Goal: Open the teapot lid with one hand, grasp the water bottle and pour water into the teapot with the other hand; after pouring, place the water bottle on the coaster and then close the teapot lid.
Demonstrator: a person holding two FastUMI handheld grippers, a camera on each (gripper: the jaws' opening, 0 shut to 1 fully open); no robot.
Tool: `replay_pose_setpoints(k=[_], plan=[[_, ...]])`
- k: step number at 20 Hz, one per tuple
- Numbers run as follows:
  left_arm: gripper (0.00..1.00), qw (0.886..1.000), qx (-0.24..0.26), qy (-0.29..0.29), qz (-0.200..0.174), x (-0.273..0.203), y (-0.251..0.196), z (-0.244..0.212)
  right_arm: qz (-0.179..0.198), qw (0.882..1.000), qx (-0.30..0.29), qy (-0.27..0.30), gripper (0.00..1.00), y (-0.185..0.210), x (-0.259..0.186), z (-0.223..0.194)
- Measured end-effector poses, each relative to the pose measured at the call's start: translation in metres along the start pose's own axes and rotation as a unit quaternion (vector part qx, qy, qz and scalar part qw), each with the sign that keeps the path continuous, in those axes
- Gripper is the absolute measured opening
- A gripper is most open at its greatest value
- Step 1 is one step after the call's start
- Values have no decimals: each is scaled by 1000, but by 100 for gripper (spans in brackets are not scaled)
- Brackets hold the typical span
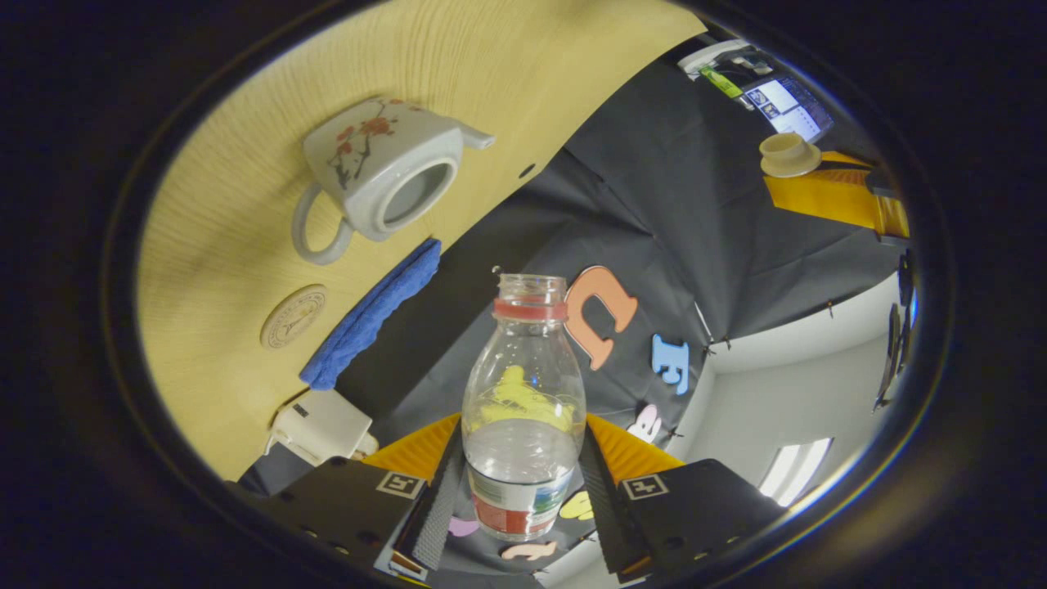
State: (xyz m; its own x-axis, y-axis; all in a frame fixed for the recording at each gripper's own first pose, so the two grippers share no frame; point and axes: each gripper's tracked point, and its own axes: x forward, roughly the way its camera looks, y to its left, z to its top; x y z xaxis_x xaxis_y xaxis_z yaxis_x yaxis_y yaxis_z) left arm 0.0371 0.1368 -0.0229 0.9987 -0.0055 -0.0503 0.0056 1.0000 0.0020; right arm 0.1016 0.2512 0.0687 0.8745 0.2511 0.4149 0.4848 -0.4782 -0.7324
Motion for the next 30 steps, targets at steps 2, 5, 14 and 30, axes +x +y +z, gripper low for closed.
replay_pose_setpoints(k=[2,5,14,30], plan=[[6,1000,0,1,0,1,0,0,2,1000,17,-1,72,5,0,0],[6,1000,-4,2,-2,1,-1,0,30,996,85,6,72,20,-3,1],[6,999,-38,-5,-10,4,-8,6,153,907,391,41,72,77,6,-11],[6,999,-32,-6,-32,15,-30,0,169,492,830,199,73,121,57,-31]])
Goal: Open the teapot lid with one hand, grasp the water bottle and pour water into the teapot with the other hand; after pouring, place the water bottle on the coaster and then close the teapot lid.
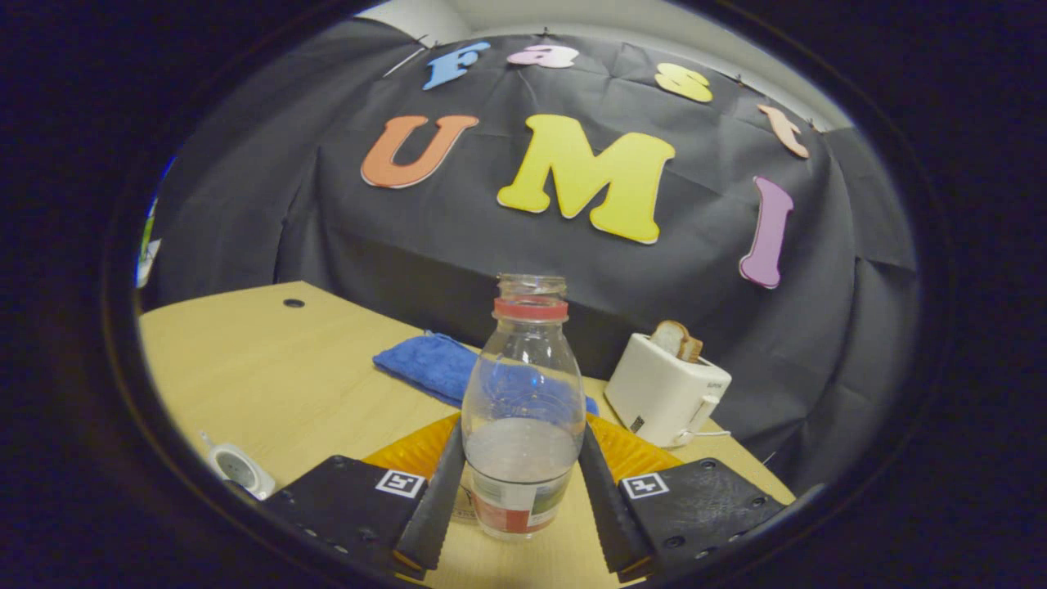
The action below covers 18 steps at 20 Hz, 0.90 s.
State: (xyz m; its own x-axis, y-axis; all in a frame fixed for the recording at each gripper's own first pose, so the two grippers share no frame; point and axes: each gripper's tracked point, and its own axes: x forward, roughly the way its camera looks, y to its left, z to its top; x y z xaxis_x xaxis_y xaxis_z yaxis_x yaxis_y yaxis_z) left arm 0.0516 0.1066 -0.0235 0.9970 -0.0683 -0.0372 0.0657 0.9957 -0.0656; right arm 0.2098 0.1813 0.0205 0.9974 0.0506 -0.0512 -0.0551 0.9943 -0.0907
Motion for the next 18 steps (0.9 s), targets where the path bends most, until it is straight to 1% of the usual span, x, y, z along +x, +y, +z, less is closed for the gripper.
replay_pose_setpoints(k=[1,2,4,7,14,16,18], plan=[[6,1000,1,6,2,0,1,-4,7,1000,24,-9,74,4,2,5],[6,1000,1,10,2,-1,1,-7,10,999,40,-13,72,5,3,5],[7,1000,4,15,2,0,1,-12,18,998,54,-13,73,11,10,6],[7,1000,6,15,2,3,1,-9,11,999,50,-10,73,10,17,5],[7,1000,3,19,4,5,6,-10,27,997,68,-3,72,21,25,-1],[7,1000,2,20,5,5,7,-12,22,998,63,-3,75,21,29,-2],[6,1000,2,19,5,4,7,-11,18,998,57,-2,74,19,32,-5]])
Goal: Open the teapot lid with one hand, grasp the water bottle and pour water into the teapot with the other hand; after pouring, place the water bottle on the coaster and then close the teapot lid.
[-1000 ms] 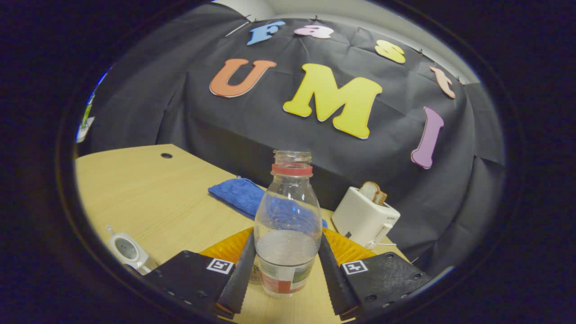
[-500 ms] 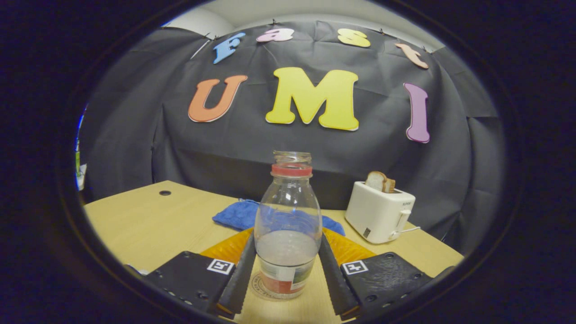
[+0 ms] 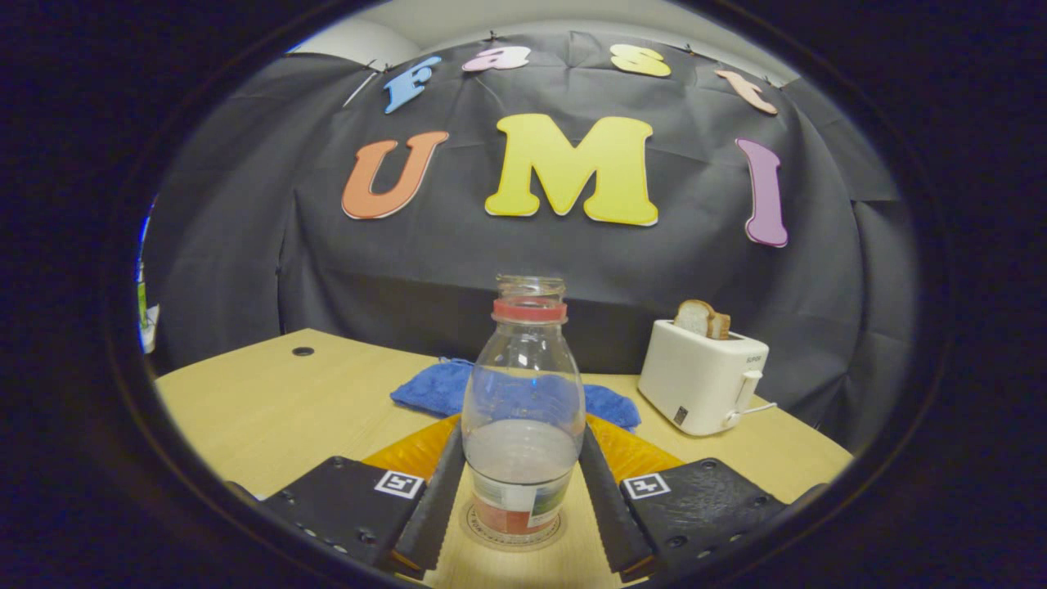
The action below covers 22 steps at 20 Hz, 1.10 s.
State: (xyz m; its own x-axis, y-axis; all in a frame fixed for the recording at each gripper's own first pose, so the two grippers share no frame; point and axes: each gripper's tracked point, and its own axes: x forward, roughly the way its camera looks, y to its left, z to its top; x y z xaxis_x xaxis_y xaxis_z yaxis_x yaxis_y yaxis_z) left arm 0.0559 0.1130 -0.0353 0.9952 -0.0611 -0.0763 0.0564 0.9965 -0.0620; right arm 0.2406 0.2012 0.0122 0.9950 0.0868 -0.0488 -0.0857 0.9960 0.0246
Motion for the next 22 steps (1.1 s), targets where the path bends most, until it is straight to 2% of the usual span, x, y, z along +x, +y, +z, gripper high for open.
replay_pose_setpoints(k=[4,5,6,7,10,11,12,14,22], plan=[[7,1000,1,3,5,2,2,-2,12,1000,9,7,77,4,1,-5],[7,1000,2,5,7,3,2,-4,11,1000,8,7,82,3,1,-4],[6,1000,5,7,9,5,3,-5,14,1000,11,5,93,3,-1,-3],[6,1000,8,9,11,4,2,-6,19,1000,15,2,91,5,-3,1],[6,1000,13,9,12,4,0,-4,24,1000,10,-3,97,5,-9,5],[6,1000,15,7,11,3,-2,-4,25,1000,7,-4,95,3,-11,5],[6,1000,17,6,10,3,-4,-3,24,1000,5,-6,98,2,-12,6],[7,1000,22,6,8,3,-6,-3,24,1000,5,-7,95,0,-14,7],[6,1000,24,6,1,4,-14,-3,28,999,1,-22,98,-4,-37,17]])
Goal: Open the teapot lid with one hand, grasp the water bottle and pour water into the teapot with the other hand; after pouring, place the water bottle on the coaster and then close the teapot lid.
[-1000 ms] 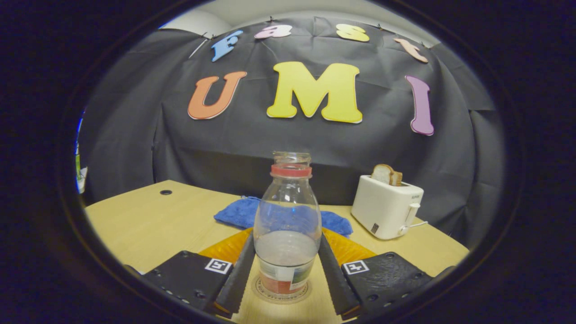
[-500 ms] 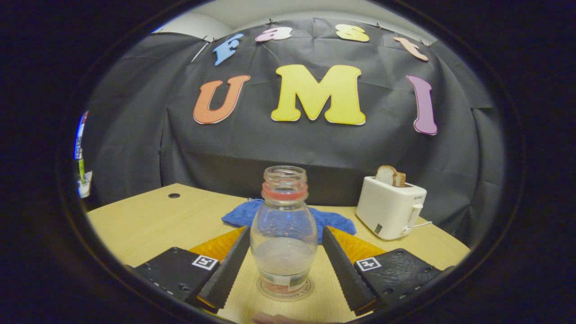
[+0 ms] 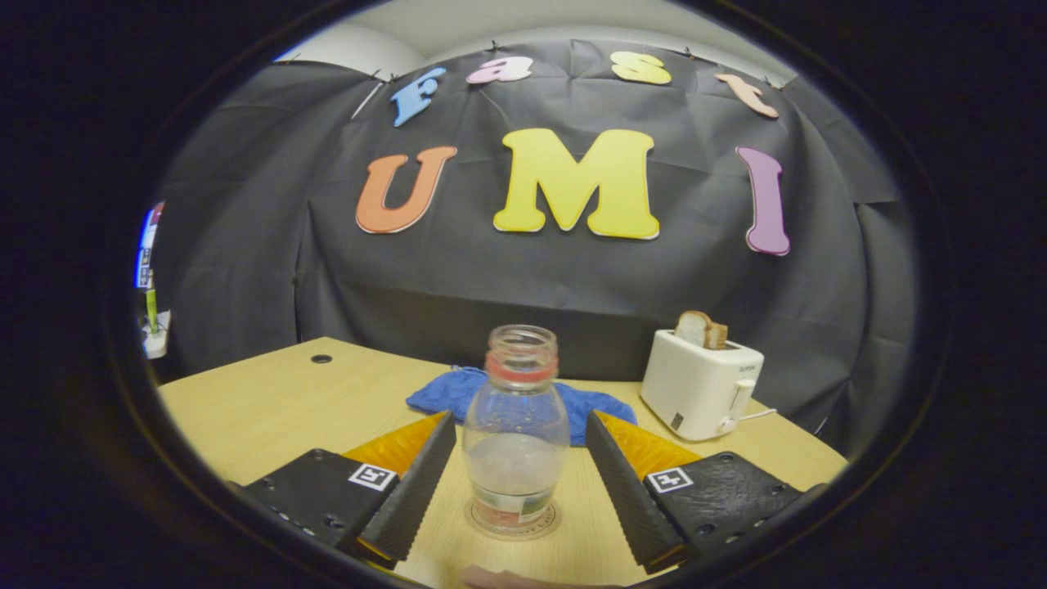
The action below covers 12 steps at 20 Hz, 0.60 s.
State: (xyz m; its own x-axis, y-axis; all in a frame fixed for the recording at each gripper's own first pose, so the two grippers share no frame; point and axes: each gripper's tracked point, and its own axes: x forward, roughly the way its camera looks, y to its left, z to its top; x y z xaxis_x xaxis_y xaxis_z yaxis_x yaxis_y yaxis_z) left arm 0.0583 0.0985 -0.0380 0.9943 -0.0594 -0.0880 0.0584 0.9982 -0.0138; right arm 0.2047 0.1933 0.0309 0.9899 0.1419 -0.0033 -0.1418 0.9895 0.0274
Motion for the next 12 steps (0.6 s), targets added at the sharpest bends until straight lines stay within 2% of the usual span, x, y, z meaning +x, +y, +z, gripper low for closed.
replay_pose_setpoints(k=[4,6,7,12], plan=[[6,1000,13,-3,1,-2,-9,3,13,1000,-8,-24,95,2,-21,8],[6,1000,26,-6,0,-3,-16,5,17,999,-15,-33,98,2,-33,9],[6,999,31,-11,-2,-5,-19,8,22,999,-16,-35,95,4,-40,8],[6,999,14,-22,-43,1,-51,11,27,997,-55,-55,98,0,-87,4]])
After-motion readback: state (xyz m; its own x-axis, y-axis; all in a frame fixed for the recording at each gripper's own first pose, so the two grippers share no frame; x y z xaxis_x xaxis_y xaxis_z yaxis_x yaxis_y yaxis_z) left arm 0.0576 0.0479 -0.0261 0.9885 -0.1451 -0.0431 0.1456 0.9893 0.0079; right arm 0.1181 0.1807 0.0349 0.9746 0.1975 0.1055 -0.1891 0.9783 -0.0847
